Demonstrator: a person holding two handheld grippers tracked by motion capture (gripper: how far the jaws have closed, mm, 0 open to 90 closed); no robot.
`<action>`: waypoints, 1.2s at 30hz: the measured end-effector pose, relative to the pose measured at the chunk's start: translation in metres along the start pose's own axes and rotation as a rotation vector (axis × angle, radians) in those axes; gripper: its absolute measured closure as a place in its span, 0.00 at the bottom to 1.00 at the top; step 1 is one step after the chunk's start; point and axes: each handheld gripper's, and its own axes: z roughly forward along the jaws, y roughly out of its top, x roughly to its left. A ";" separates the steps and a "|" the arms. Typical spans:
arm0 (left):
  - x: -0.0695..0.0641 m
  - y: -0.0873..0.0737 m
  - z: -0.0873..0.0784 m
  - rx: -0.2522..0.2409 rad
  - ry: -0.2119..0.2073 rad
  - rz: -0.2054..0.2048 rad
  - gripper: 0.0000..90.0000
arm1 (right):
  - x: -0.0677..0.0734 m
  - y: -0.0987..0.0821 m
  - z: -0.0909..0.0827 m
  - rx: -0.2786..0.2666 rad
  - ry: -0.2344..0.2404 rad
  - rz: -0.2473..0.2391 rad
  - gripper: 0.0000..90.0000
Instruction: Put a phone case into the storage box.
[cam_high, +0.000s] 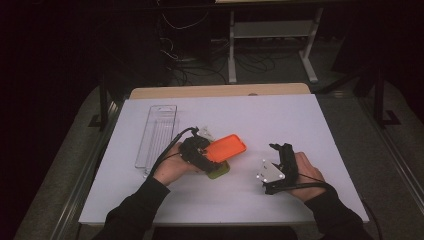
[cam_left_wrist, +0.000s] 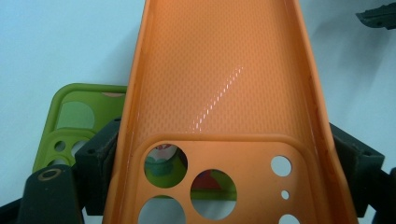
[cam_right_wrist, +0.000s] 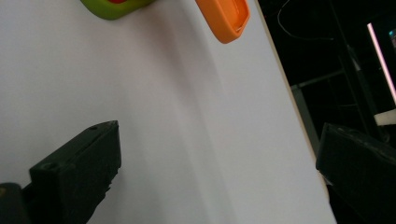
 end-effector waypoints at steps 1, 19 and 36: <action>0.000 0.000 0.000 0.002 -0.002 0.000 0.18 | 0.000 0.001 0.000 -0.002 -0.007 -0.012 0.00; 0.002 0.001 -0.002 0.009 -0.014 0.000 0.18 | 0.001 0.017 0.009 -0.019 -0.087 -0.176 0.00; 0.004 0.003 -0.007 -0.006 -0.006 0.001 0.18 | 0.004 0.040 0.020 -0.060 -0.160 -0.264 0.14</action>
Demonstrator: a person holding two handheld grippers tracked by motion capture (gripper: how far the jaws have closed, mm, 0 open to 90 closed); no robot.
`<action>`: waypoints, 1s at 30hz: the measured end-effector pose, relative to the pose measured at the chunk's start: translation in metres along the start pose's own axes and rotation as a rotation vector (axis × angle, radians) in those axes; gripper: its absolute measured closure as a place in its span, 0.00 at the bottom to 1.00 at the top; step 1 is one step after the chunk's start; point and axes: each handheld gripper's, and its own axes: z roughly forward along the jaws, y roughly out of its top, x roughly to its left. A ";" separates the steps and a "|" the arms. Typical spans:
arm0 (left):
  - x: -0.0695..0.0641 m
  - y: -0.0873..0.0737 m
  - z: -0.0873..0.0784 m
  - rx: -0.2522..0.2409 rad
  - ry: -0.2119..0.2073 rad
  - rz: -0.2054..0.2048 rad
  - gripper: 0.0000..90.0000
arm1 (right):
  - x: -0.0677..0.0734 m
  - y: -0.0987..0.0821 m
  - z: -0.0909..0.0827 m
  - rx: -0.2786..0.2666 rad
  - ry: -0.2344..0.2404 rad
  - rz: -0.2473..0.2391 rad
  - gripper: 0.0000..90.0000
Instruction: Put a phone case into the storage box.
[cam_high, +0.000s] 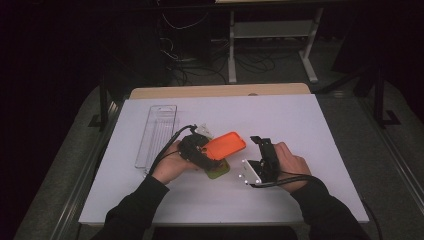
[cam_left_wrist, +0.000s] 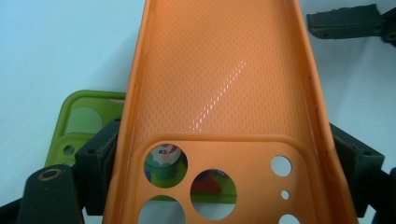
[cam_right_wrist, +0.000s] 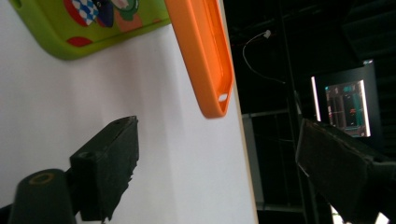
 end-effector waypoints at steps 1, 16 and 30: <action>0.001 0.000 -0.001 0.004 0.000 0.005 0.18 | 0.000 0.002 0.001 -0.001 0.000 -0.007 0.15; 0.001 0.001 -0.002 0.011 0.008 0.026 0.18 | 0.011 0.021 0.012 -0.061 -0.078 -0.113 0.44; -0.001 0.002 -0.002 0.004 0.012 0.038 0.18 | 0.021 0.027 0.016 -0.097 -0.093 -0.146 0.70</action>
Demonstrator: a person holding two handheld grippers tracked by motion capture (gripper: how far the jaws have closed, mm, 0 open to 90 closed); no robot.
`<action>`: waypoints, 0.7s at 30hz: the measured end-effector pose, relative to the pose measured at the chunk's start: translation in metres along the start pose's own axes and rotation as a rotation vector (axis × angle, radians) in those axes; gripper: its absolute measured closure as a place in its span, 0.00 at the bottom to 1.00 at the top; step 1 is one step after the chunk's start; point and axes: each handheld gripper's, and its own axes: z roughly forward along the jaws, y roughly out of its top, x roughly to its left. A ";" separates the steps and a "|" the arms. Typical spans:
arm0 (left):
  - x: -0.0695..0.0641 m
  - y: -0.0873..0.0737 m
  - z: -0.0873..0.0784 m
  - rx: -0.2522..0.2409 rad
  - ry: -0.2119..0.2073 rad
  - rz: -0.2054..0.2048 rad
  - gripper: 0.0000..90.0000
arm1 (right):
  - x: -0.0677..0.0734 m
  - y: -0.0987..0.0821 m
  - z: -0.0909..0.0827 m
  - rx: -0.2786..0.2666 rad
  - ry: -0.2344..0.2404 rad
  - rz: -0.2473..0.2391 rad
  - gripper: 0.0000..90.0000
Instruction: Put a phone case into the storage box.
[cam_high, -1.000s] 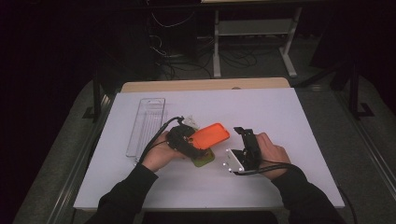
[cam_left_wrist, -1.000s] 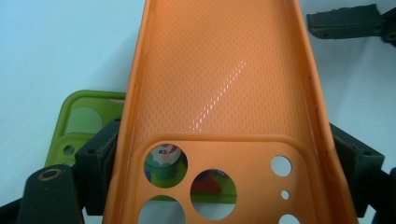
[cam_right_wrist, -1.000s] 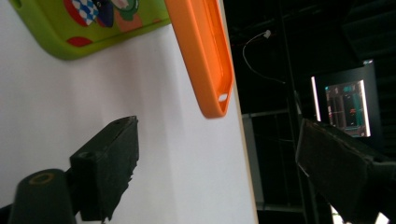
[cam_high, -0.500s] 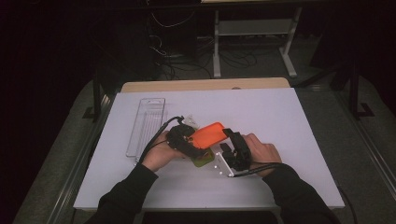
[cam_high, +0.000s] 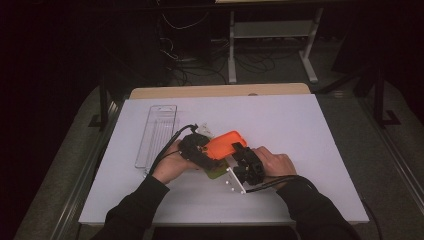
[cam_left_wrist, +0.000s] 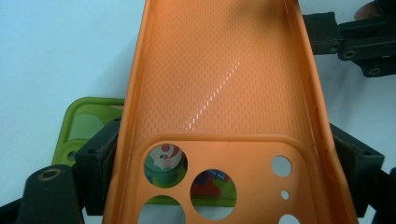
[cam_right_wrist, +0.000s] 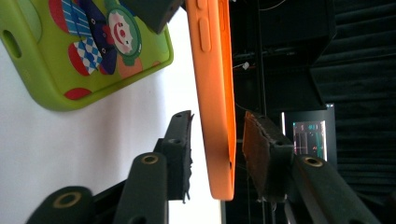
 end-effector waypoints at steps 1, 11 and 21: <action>0.000 0.000 0.000 0.000 0.001 0.000 0.18 | 0.000 0.000 0.000 0.000 0.000 0.000 0.70; -0.002 0.000 0.001 0.001 -0.010 0.012 0.18 | 0.003 0.002 0.002 -0.003 -0.013 -0.036 0.81; -0.001 0.000 0.000 -0.007 -0.014 0.026 0.17 | 0.007 0.004 0.002 0.004 -0.018 -0.083 0.87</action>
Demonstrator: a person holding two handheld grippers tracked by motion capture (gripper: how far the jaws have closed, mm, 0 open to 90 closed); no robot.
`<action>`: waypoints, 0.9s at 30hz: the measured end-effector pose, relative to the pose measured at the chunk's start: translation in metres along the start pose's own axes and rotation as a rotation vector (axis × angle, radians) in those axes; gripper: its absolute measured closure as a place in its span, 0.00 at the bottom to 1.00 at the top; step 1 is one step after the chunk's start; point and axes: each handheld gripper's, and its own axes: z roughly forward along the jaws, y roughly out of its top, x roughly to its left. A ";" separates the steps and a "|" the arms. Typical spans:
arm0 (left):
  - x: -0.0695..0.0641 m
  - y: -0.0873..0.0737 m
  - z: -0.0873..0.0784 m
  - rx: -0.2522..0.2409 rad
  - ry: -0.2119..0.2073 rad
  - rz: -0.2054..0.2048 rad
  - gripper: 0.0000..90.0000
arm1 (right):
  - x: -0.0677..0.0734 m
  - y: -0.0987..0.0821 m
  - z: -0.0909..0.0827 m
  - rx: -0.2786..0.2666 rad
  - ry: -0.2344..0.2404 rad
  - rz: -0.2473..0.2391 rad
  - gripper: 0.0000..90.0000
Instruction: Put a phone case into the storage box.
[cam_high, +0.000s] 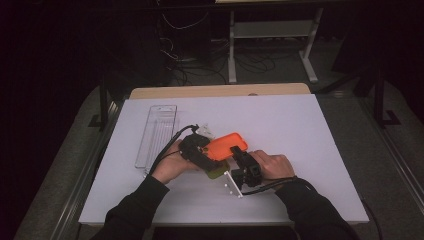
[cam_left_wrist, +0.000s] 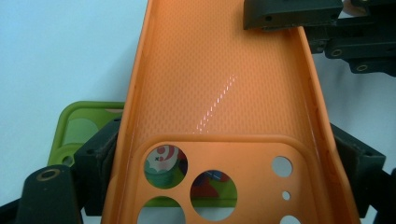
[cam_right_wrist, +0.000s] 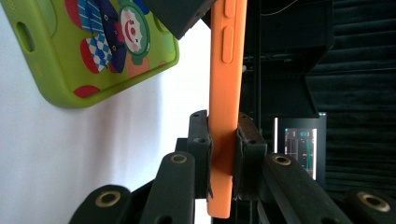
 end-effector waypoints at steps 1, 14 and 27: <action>0.000 0.000 0.000 -0.006 -0.004 -0.002 0.17 | 0.000 0.000 0.000 0.000 0.000 0.000 0.87; 0.004 -0.003 -0.011 -0.069 0.011 -0.005 0.00 | -0.001 -0.008 0.001 0.032 -0.018 0.021 0.87; 0.015 -0.008 -0.021 -0.086 0.033 -0.027 0.00 | -0.014 -0.026 0.004 0.074 0.074 0.236 0.87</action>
